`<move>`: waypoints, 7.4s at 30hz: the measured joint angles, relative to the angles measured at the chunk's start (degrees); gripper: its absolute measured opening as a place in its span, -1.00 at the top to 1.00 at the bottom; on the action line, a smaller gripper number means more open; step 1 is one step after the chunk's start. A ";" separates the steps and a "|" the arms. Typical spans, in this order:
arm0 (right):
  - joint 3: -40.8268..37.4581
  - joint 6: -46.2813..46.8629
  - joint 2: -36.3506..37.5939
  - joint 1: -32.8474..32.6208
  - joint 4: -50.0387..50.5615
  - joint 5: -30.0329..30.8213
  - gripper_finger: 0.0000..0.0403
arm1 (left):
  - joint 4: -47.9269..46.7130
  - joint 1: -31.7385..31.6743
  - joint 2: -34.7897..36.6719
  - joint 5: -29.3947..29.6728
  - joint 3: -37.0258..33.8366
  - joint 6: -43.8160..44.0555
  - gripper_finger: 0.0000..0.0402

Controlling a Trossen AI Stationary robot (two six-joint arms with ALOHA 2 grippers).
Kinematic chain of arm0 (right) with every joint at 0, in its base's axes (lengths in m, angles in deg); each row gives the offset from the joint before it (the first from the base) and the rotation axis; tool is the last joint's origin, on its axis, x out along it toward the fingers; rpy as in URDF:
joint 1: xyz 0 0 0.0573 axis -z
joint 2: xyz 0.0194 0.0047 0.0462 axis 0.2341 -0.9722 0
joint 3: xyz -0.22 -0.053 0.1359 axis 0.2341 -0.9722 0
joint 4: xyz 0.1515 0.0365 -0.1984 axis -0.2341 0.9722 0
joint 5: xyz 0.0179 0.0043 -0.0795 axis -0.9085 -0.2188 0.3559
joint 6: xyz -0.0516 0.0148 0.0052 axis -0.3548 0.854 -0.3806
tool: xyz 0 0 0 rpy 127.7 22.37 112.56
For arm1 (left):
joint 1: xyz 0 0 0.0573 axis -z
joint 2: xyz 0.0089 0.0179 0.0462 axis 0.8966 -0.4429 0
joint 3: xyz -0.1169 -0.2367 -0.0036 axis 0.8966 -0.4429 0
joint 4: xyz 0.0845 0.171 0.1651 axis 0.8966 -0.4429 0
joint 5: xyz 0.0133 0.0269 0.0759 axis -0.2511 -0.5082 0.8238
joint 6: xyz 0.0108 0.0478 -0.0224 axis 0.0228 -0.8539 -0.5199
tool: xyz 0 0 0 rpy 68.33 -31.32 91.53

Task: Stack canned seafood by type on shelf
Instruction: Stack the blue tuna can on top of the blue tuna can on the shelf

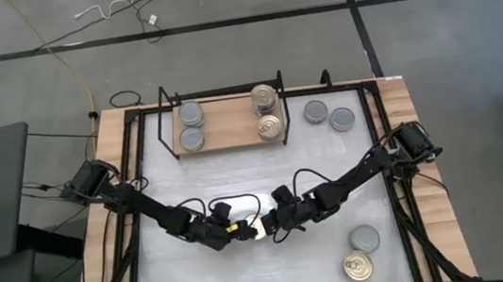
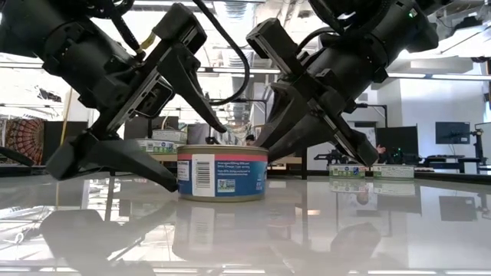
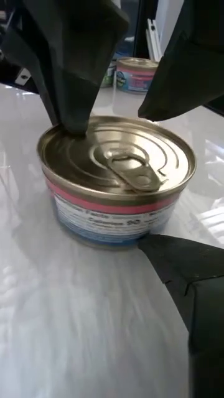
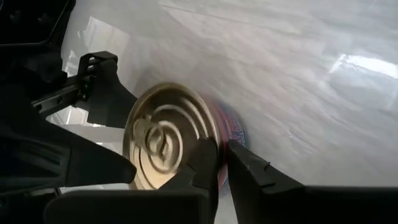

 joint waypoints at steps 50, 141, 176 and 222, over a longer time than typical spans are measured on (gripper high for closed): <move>-0.13 -2.81 -0.22 -4.72 2.45 18.48 0.87 | 7.45 -3.27 -0.07 1.78 -0.09 2.24 -0.48; 0.11 8.63 0.44 -6.54 6.40 6.45 0.56 | 2.66 -10.70 0.05 -20.73 0.00 -11.19 0.26; -0.02 6.90 0.33 -5.77 7.16 6.60 0.83 | 3.82 -10.77 0.50 -23.70 0.00 -9.38 0.20; -0.07 -36.91 17.88 -5.00 18.79 -4.09 0.19 | 7.34 -14.60 0.48 -30.13 -0.04 -16.47 -0.41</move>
